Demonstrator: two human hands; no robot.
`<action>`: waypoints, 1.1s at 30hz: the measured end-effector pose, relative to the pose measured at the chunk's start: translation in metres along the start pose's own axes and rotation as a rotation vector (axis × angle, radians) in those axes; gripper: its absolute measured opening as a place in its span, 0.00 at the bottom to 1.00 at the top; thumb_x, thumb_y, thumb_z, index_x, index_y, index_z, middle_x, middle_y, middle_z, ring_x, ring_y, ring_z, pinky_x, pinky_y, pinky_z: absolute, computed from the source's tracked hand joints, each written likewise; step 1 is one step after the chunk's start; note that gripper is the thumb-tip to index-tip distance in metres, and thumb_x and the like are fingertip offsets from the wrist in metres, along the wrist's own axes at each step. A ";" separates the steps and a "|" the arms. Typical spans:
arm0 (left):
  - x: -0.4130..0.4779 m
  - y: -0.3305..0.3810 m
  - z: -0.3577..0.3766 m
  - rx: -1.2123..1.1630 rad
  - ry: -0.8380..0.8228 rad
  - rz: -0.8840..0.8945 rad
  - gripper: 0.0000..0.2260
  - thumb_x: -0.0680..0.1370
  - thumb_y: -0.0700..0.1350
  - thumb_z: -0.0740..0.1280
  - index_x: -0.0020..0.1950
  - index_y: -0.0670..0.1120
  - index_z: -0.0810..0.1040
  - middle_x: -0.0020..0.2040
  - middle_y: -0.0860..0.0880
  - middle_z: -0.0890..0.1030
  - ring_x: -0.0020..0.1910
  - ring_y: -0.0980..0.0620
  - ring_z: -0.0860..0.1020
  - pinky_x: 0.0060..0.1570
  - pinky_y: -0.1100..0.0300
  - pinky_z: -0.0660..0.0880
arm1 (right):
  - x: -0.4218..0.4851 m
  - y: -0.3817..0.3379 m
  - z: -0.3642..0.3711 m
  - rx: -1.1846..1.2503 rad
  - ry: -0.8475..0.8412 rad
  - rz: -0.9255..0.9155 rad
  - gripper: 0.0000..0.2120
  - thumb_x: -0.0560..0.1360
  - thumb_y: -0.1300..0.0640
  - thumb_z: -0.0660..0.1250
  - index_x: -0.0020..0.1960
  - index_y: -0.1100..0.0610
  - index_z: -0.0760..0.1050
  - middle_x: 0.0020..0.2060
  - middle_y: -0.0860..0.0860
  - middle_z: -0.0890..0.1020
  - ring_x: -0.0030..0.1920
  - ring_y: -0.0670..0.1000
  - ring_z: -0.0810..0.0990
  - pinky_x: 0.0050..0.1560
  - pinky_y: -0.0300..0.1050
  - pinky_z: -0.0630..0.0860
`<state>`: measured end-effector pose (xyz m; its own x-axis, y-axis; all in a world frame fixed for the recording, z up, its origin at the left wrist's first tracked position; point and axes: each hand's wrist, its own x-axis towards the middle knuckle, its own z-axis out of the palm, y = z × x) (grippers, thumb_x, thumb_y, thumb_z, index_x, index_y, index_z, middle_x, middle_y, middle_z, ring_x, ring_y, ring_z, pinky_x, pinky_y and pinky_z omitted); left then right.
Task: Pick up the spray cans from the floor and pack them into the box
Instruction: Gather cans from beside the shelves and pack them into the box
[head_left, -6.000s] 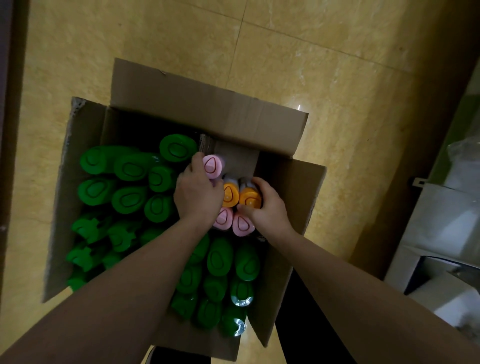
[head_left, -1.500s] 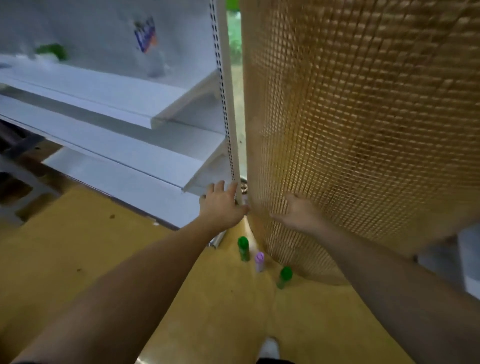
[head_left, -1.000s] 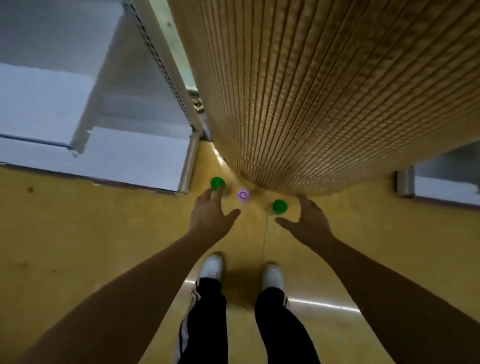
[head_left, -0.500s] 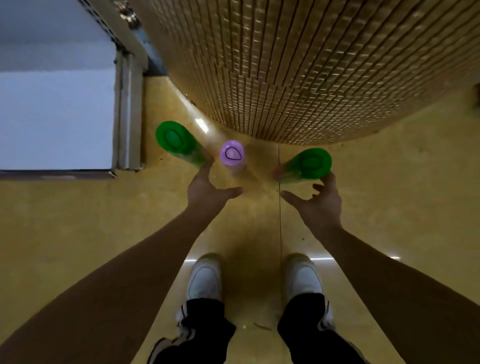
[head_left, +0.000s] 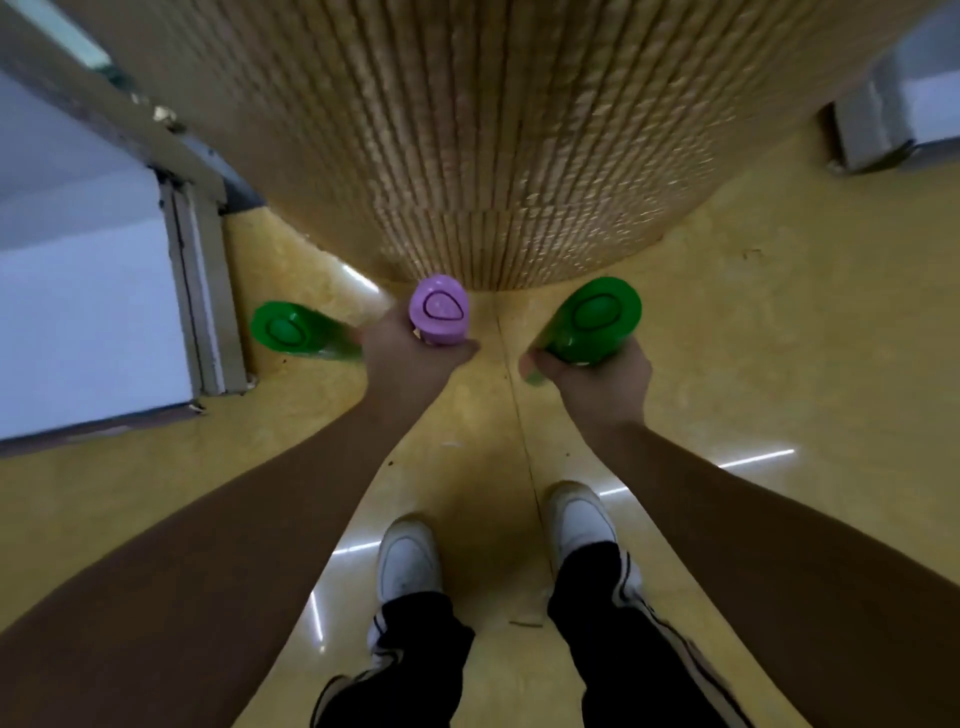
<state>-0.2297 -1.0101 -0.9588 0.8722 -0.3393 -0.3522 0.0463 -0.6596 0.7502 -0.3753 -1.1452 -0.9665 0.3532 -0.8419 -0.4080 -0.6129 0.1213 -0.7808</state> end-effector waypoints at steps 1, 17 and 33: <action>-0.010 0.024 -0.005 0.015 -0.036 0.009 0.25 0.59 0.45 0.85 0.53 0.45 0.83 0.44 0.50 0.84 0.45 0.51 0.80 0.44 0.60 0.74 | -0.010 -0.015 -0.020 0.002 0.033 0.012 0.31 0.58 0.53 0.85 0.58 0.54 0.79 0.41 0.38 0.81 0.42 0.40 0.79 0.42 0.35 0.74; -0.222 0.644 -0.104 -0.182 -0.536 0.735 0.21 0.57 0.60 0.81 0.42 0.54 0.78 0.38 0.56 0.83 0.36 0.56 0.78 0.41 0.56 0.77 | -0.164 -0.388 -0.498 0.196 0.518 -0.188 0.32 0.53 0.38 0.82 0.52 0.50 0.81 0.42 0.44 0.85 0.44 0.44 0.84 0.46 0.46 0.82; -0.579 1.007 -0.058 -0.658 -0.627 1.194 0.22 0.56 0.56 0.79 0.43 0.47 0.79 0.37 0.50 0.80 0.34 0.48 0.74 0.36 0.53 0.73 | -0.350 -0.518 -0.934 0.476 1.135 -0.671 0.20 0.62 0.48 0.83 0.48 0.52 0.80 0.43 0.51 0.86 0.44 0.52 0.85 0.51 0.54 0.82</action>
<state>-0.6596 -1.4390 0.0325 0.2169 -0.7826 0.5835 -0.1698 0.5584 0.8120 -0.8413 -1.4042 0.0232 -0.4174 -0.7422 0.5243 -0.1816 -0.4972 -0.8484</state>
